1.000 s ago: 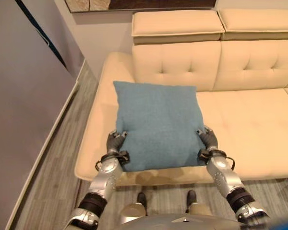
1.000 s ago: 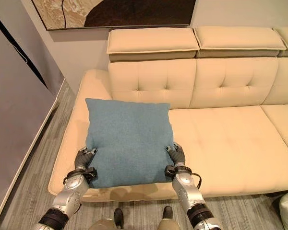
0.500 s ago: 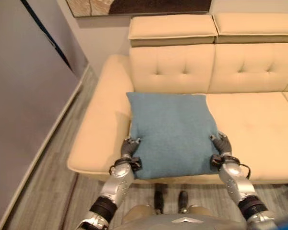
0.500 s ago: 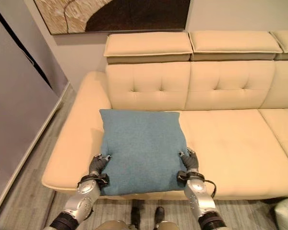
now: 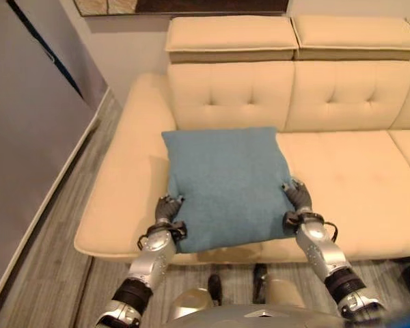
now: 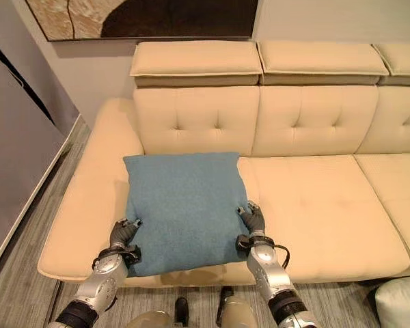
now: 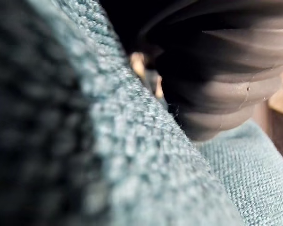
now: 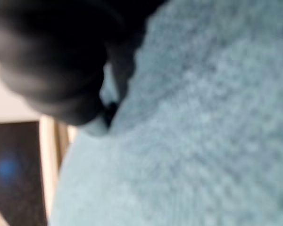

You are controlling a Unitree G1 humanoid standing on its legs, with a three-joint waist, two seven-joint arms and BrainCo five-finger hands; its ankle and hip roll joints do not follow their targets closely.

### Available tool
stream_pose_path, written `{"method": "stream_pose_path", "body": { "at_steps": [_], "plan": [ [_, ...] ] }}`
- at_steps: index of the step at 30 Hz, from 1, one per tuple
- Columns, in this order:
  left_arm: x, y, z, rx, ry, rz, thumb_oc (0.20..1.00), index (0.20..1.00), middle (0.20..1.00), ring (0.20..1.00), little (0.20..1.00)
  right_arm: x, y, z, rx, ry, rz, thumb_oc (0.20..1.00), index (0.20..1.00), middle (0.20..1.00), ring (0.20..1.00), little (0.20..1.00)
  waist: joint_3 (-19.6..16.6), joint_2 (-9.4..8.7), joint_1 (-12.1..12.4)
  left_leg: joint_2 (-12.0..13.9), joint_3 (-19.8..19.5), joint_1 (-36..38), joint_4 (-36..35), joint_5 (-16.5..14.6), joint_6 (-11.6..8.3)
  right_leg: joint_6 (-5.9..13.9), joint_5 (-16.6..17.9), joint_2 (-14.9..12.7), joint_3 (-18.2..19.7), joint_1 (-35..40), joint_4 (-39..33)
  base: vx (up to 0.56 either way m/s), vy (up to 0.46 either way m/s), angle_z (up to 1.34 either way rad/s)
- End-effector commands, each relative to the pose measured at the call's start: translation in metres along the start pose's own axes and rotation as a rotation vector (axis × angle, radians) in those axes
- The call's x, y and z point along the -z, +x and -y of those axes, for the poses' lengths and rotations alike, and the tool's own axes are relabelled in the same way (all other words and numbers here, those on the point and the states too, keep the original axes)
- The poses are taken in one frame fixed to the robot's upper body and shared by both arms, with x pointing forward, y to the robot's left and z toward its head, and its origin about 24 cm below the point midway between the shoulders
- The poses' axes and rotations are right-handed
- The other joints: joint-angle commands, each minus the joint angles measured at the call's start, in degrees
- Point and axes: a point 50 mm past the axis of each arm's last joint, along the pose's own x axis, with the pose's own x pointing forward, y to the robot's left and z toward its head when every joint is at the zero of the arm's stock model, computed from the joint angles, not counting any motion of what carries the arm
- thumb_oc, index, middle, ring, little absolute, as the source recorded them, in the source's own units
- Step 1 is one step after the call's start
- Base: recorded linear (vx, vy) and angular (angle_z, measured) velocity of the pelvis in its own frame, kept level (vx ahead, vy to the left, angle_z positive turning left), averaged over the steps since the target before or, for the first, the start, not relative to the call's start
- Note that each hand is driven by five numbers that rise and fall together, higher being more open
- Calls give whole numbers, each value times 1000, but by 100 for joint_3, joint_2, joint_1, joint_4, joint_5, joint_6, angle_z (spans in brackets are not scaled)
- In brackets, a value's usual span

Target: Pick up all the scattered cushions and arrange them neatly on the sofa.

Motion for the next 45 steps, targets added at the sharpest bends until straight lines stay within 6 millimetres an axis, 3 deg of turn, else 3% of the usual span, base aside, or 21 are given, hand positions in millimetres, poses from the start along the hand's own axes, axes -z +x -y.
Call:
{"method": "stream_pose_path", "body": {
  "at_steps": [1,4,7,11,13,19,23,28,34,35,36,37,38,39,41,45],
  "plan": [
    [-41,-4,50,186,-74,200,200,200,200,200,200,-61,3,-46,-190,81,275,200,200,200,200,200,-313,-137,43,-148,-698,284,177,-140,-218,72,654,134,-223,496,-613,153,-91,39],
    [-39,-6,54,211,-80,192,200,200,200,200,200,-60,0,-33,-153,85,284,200,200,200,200,200,-338,-188,-10,-9,-669,38,748,-184,-394,-65,532,114,-302,719,-611,159,-173,20],
    [-42,-7,61,244,-81,202,200,200,200,200,200,-64,-1,-24,-122,71,309,200,200,200,200,200,-287,-256,-101,207,-464,-330,1366,-153,-546,-255,335,41,-709,916,-618,103,-204,93],
    [-47,-6,68,259,-65,215,200,200,200,200,200,-63,-2,-18,-99,71,308,200,200,200,200,200,-268,-291,-124,307,-430,-507,1036,9,-585,-272,203,15,-890,1138,-769,113,-50,68],
    [-58,-5,78,278,-44,250,200,200,200,200,200,-65,-2,-16,-77,73,318,200,200,200,200,200,-284,-264,-137,498,-270,-862,535,502,-669,-233,135,3,-936,1267,-877,148,19,24],
    [-68,-2,76,266,-27,296,200,200,200,200,200,-64,0,-22,-93,61,306,200,200,200,200,200,-303,-101,-171,399,-303,-723,229,493,-619,-234,39,34,-674,1295,-847,123,91,-20],
    [-79,1,75,248,-12,331,200,200,200,200,200,-75,3,-35,-135,23,342,200,200,200,200,200,-201,-7,-167,300,-49,-652,169,387,-500,-184,71,-66,-461,1197,-858,32,149,-54],
    [-99,5,77,231,-28,397,200,200,200,200,200,-97,6,-47,-154,-32,433,200,200,200,200,200,-27,2,-161,255,137,-1051,404,268,-425,-120,194,-139,-259,686,-749,-115,78,-33],
    [-156,12,94,227,-22,576,200,200,200,200,200,-143,14,-70,-174,-123,600,200,200,200,200,200,181,-32,-204,227,197,-2199,866,249,-369,-94,414,-217,-136,-516,-404,-135,47,-7],
    [-174,12,98,222,-18,633,200,200,200,200,200,-158,16,-75,-168,-129,649,200,200,200,200,200,232,-35,-198,199,164,-2422,922,273,-357,-91,454,-215,-139,-711,-376,-58,26,-1],
    [-175,12,98,222,-18,634,200,200,200,200,200,-158,16,-76,-168,-129,649,200,200,200,200,200,230,-35,-199,200,164,-2429,926,272,-356,-91,454,-215,-139,-718,-373,-58,20,-1],
    [-191,10,103,222,-25,682,200,200,200,200,200,-174,15,-83,-168,-129,705,200,200,200,200,200,276,-35,-190,200,134,-2647,1000,293,-355,-94,470,-223,-154,-921,-318,-23,0,-5],
    [-191,10,103,222,-25,683,200,200,200,200,200,-174,15,-83,-168,-129,706,200,200,200,200,200,274,-34,-191,201,133,-2657,1005,292,-355,-94,469,-224,-155,-929,-314,-34,8,-4],
    [-210,6,111,231,-32,745,200,200,200,200,200,-195,13,-90,-169,-135,784,200,200,200,200,200,308,-28,-188,178,103,-2868,1078,307,-354,-96,489,-223,-158,-1137,-260,-10,14,-5],
    [-227,1,118,238,-40,805,200,200,200,200,200,-217,8,-97,-165,-124,867,200,200,200,200,200,305,-13,-188,163,56,-3070,1119,317,-343,-95,502,-231,-150,-1355,-205,0,0,0],
    [-255,-7,131,243,-51,887,200,200,200,200,200,-249,-1,-106,-143,-117,1001,200,200,200,200,200,247,-9,-207,148,-4,-3407,1198,336,-345,-85,544,-245,-170,-1650,-177,3,0,1]
  ]
}}
